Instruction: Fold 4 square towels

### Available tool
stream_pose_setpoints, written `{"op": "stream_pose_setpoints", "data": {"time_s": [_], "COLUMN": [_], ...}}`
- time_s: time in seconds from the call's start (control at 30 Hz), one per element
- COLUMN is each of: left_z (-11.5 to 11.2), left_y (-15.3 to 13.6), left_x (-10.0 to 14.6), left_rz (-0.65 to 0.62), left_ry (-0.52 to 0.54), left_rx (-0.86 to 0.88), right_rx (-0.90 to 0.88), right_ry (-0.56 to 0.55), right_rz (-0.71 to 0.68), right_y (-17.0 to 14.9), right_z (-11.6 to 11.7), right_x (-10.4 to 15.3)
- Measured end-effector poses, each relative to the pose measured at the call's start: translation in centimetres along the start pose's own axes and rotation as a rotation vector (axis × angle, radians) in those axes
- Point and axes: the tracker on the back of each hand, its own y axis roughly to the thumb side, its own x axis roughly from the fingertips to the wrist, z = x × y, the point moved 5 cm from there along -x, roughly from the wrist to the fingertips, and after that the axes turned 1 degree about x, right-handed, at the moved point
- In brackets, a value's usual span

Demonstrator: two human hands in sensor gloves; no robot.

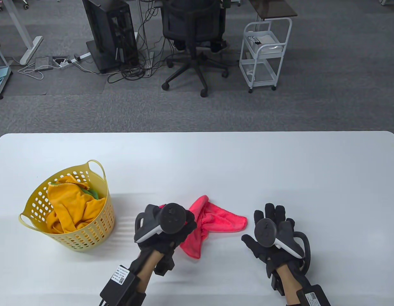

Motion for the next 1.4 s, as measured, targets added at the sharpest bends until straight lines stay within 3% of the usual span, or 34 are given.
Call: {"op": "stream_pose_setpoints", "data": {"time_s": [0.23, 0.37, 0.43, 0.67, 0.83, 0.93, 1.07, 1.17, 1.4], "left_z": [-4.9, -7.5, -7.5, -8.8, -8.5, -8.6, -8.1, -6.6, -0.8], "left_y": [0.7, 0.4, 1.0, 1.5, 1.7, 1.7, 1.2, 0.3, -1.2], "left_x": [-1.7, -2.5, -2.5, -2.1, -2.6, -2.9, -2.8, -2.5, -0.9], "left_rz": [0.035, 0.098, 0.081, 0.054, 0.047, 0.038, -0.003, -0.029, -0.135], "left_ry": [-0.167, -0.191, -0.175, -0.369, -0.226, -0.283, -0.27, -0.241, -0.057], "left_rx": [-0.053, -0.141, -0.217, -0.229, -0.303, -0.305, -0.271, -0.167, 0.108], "right_rx": [0.001, 0.001, 0.001, -0.002, -0.002, -0.007, -0.004, -0.01, -0.017], "right_ry": [-0.004, -0.005, -0.006, 0.001, 0.003, -0.002, -0.006, -0.009, -0.034], "right_rz": [-0.005, -0.005, -0.004, -0.006, -0.002, 0.002, 0.009, 0.005, -0.033], "right_y": [0.1, 0.1, 0.0, 0.1, 0.0, -0.1, -0.2, -0.2, 0.7], "right_z": [0.0, 0.0, 0.0, 0.1, 0.1, 0.1, 0.0, 0.0, -0.3], "right_x": [0.0, 0.0, 0.0, -0.1, 0.0, 0.0, 0.0, -0.1, 0.4]}}
